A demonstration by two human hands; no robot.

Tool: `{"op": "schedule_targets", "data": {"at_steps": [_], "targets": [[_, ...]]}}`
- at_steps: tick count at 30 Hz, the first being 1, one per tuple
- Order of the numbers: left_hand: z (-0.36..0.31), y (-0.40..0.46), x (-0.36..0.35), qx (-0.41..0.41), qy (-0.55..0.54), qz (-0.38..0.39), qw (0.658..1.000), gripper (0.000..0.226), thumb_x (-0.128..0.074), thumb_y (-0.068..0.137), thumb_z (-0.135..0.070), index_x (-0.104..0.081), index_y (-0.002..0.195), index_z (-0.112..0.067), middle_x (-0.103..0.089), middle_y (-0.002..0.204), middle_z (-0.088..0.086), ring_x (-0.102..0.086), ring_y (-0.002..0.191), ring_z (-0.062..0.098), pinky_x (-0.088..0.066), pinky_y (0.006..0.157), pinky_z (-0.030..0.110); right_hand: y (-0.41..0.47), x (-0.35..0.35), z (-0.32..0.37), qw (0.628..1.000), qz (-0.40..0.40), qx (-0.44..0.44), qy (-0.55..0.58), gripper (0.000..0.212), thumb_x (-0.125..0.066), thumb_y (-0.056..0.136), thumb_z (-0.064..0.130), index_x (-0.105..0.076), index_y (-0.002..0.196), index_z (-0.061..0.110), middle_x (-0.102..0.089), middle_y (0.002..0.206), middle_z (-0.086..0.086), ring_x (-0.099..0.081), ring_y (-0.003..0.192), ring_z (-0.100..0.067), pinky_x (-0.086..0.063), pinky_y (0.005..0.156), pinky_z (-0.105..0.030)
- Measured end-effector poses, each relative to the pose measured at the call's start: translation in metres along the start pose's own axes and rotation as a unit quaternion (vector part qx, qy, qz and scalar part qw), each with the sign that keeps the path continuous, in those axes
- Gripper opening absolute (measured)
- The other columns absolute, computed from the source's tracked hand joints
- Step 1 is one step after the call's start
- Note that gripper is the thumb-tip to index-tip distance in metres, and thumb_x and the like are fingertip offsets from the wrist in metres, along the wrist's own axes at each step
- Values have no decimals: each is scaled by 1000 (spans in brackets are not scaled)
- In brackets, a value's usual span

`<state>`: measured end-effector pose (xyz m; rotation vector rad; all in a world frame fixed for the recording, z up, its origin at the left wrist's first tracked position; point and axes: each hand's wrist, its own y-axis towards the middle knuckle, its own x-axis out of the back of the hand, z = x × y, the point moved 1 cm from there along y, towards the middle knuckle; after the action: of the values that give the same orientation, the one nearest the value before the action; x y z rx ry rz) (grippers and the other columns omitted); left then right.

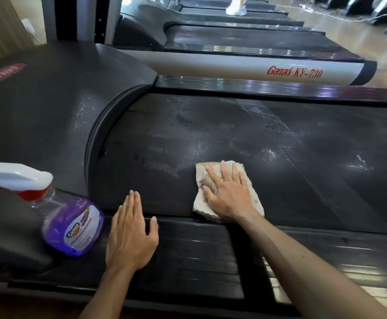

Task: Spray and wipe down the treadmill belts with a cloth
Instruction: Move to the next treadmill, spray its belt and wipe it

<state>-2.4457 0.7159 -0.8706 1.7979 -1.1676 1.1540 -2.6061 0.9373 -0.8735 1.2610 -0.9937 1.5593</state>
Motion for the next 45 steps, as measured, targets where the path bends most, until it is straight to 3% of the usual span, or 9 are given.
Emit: {"op": "schedule_targets", "data": {"at_steps": [4, 10, 15, 19, 25, 30, 35, 41, 45], "targets": [[-1, 0, -1, 7, 5, 4, 1000, 82, -40, 102, -43, 6, 161, -9, 7, 170, 4, 3, 157, 13, -2, 127, 32, 14, -3, 44, 1000, -8, -16, 15, 67, -32, 101, 60, -16, 163, 43, -1, 174, -7, 7, 157, -43, 5, 126, -57], [1, 2, 0, 4, -5, 14, 1000, 83, -40, 102, -44, 9, 161, -11, 9, 170, 2, 3, 156, 11, -6, 128, 34, -5, 0, 48, 996, 24, 87, 25, 64, -31, 101, 65, -14, 161, 50, 1, 174, 2, 12, 159, -31, 13, 126, -46], [-2, -1, 3, 5, -13, 9, 1000, 83, -38, 102, -44, 12, 160, -13, 12, 169, 0, 8, 156, 9, -1, 127, 32, -2, 7, -27, 1000, 4, -19, -14, 72, -19, 94, 70, -11, 162, 48, 0, 174, 0, 8, 159, -32, 8, 127, -49], [-4, -1, 4, 5, -7, 6, 1000, 81, -27, 99, -49, 11, 160, -12, 13, 168, 0, 6, 156, 10, -1, 127, 31, 10, 0, -1, 997, -9, -82, -8, 68, -27, 101, 64, -8, 163, 46, 2, 174, -4, 9, 157, -41, 7, 126, -55], [-4, 0, 6, 8, -8, 15, 1000, 83, -41, 102, -42, 8, 161, -12, 9, 170, 2, 5, 156, 11, -2, 126, 31, 10, -7, 79, 998, -1, 54, 12, 67, -29, 101, 64, -13, 163, 45, -2, 174, -4, 9, 158, -39, 8, 126, -55], [-1, 1, 6, 9, -10, 18, 1000, 83, -42, 103, -44, 8, 161, -13, 6, 170, 2, 0, 157, 13, -5, 125, 33, -7, 1, 21, 998, 3, 64, 10, 79, -10, 86, 76, -14, 161, 51, -3, 174, 2, 5, 160, -29, 6, 127, -49], [-3, 0, 6, 7, -11, 21, 1000, 82, -41, 103, -43, 7, 161, -13, 7, 170, 1, 1, 156, 12, -2, 124, 31, -6, 7, -30, 999, 1, -39, -20, 69, -28, 99, 69, -11, 163, 47, -1, 174, -3, 8, 159, -33, 6, 127, -50], [-3, 2, 5, 13, -1, 15, 1000, 82, -42, 102, -42, 4, 162, -12, 4, 170, 2, -1, 157, 13, -7, 126, 34, 12, -3, 59, 999, -40, 3, 18, 71, -39, 101, 55, -23, 163, 23, -10, 166, -33, 2, 156, -46, 9, 126, -55], [-2, 4, 4, 12, 5, 25, 1000, 83, -43, 101, -42, 3, 162, -12, 3, 171, 2, -2, 157, 14, -10, 126, 36, 15, -12, 93, 997, -24, 65, 44, 74, -37, 102, 57, -17, 165, 25, 0, 169, -28, 10, 157, -43, 11, 126, -53]]}}
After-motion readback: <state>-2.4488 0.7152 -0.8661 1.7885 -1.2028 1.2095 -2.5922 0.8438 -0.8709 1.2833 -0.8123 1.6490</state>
